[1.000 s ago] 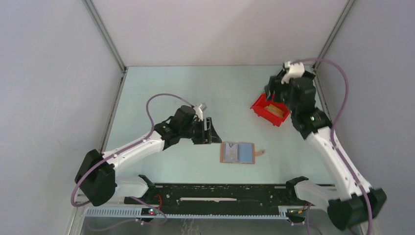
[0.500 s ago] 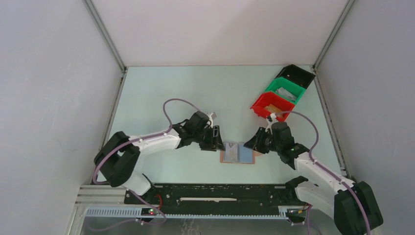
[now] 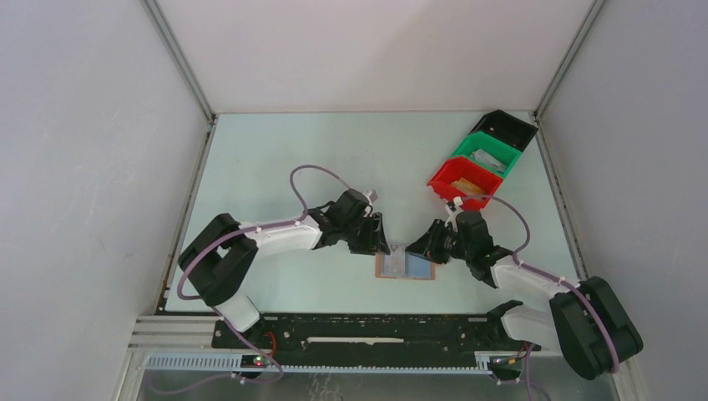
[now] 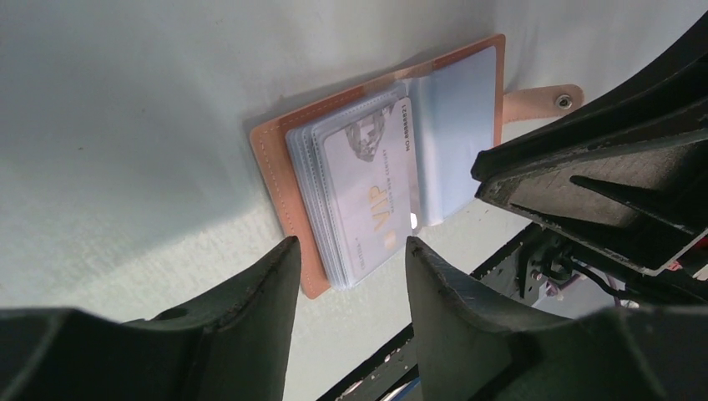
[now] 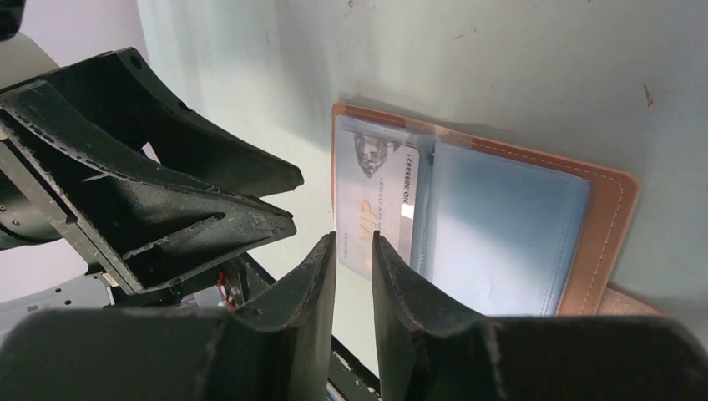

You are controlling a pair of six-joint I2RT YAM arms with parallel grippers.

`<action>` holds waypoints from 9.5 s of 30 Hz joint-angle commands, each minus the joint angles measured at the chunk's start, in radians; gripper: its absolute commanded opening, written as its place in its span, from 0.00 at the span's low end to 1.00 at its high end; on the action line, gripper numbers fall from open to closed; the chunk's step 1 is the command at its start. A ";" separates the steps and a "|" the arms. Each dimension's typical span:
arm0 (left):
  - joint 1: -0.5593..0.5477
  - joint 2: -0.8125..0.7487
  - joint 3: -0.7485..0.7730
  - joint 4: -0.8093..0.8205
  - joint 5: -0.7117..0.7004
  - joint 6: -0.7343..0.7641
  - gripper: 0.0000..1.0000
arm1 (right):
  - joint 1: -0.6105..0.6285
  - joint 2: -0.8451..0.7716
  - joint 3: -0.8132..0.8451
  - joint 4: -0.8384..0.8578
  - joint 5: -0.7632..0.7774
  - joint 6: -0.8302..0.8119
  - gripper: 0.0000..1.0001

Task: Take the credit cards out of the card holder
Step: Remove the credit card from the card holder, then place the credit card in the storage box.

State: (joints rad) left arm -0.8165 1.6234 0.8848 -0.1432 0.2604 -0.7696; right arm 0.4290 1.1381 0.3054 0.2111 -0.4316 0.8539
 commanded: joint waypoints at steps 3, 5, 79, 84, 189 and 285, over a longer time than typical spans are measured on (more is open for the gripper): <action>-0.019 0.053 0.073 0.011 -0.027 0.006 0.54 | 0.018 0.082 0.003 0.091 -0.024 0.014 0.30; -0.022 0.066 0.076 0.004 -0.028 0.010 0.52 | 0.024 0.099 0.003 0.095 -0.018 0.014 0.30; -0.050 0.214 0.125 -0.061 -0.077 0.039 0.00 | -0.076 0.035 -0.150 0.134 -0.077 0.057 0.05; -0.049 0.215 0.122 -0.058 -0.075 0.038 0.00 | -0.116 0.030 -0.172 0.164 -0.111 0.070 0.14; -0.040 0.269 0.189 -0.133 -0.053 0.058 0.09 | -0.195 0.056 -0.088 -0.060 -0.229 -0.160 0.00; 0.120 -0.254 0.059 -0.264 -0.142 0.076 0.18 | -0.517 0.669 0.876 -0.252 0.795 0.958 0.00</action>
State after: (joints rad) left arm -0.7074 1.3674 0.9165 -0.4080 0.1333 -0.7143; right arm -0.1017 1.7687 1.1549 -0.0853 0.3599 1.7252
